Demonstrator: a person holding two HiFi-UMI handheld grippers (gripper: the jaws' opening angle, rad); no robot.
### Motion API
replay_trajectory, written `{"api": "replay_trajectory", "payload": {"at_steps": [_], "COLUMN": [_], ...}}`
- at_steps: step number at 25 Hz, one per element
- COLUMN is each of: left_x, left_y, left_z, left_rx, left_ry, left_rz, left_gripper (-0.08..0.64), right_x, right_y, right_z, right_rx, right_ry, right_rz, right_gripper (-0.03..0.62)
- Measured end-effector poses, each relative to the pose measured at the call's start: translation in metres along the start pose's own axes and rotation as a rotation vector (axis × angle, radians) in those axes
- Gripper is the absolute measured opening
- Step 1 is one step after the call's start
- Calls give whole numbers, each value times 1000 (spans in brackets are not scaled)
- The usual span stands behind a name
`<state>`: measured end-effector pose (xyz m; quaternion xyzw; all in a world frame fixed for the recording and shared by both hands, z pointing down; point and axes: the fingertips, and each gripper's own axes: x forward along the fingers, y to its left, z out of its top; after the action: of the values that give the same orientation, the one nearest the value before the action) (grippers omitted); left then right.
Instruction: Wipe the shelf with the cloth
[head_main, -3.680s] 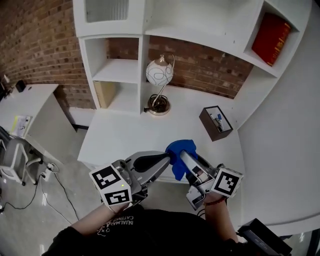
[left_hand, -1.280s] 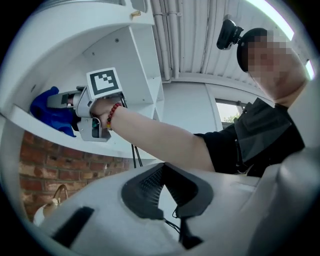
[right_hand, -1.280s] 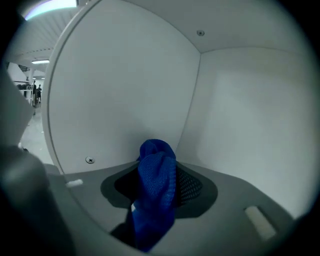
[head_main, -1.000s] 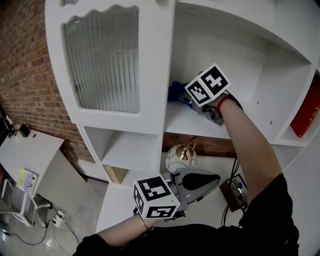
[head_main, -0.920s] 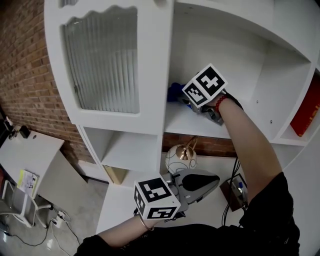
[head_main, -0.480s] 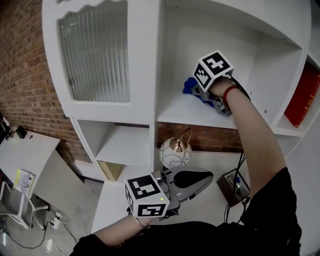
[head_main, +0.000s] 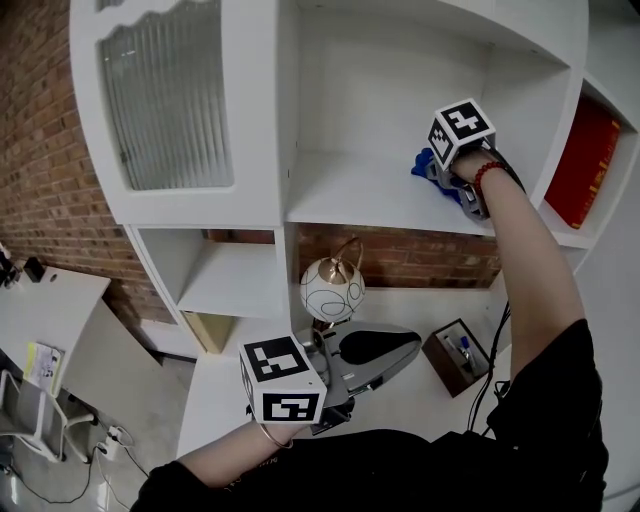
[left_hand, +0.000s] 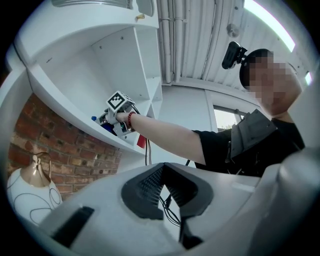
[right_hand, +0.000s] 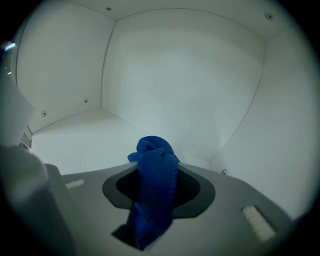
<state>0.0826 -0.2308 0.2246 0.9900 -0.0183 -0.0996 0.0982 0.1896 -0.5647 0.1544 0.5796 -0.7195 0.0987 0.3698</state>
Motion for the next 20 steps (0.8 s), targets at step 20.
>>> {"api": "replay_trajectory", "payload": {"at_steps": [20], "left_x": [-5], "left_y": [-22], "left_z": [-5], "left_rx": [94], "left_ry": [18], "left_rz": [-4], "left_gripper": [-2], "right_x": [-36], "right_y": [98], "right_z": [47], "right_rx": [-105], "right_ry": [-222], "right_rz": [320], "right_gripper": [156]}}
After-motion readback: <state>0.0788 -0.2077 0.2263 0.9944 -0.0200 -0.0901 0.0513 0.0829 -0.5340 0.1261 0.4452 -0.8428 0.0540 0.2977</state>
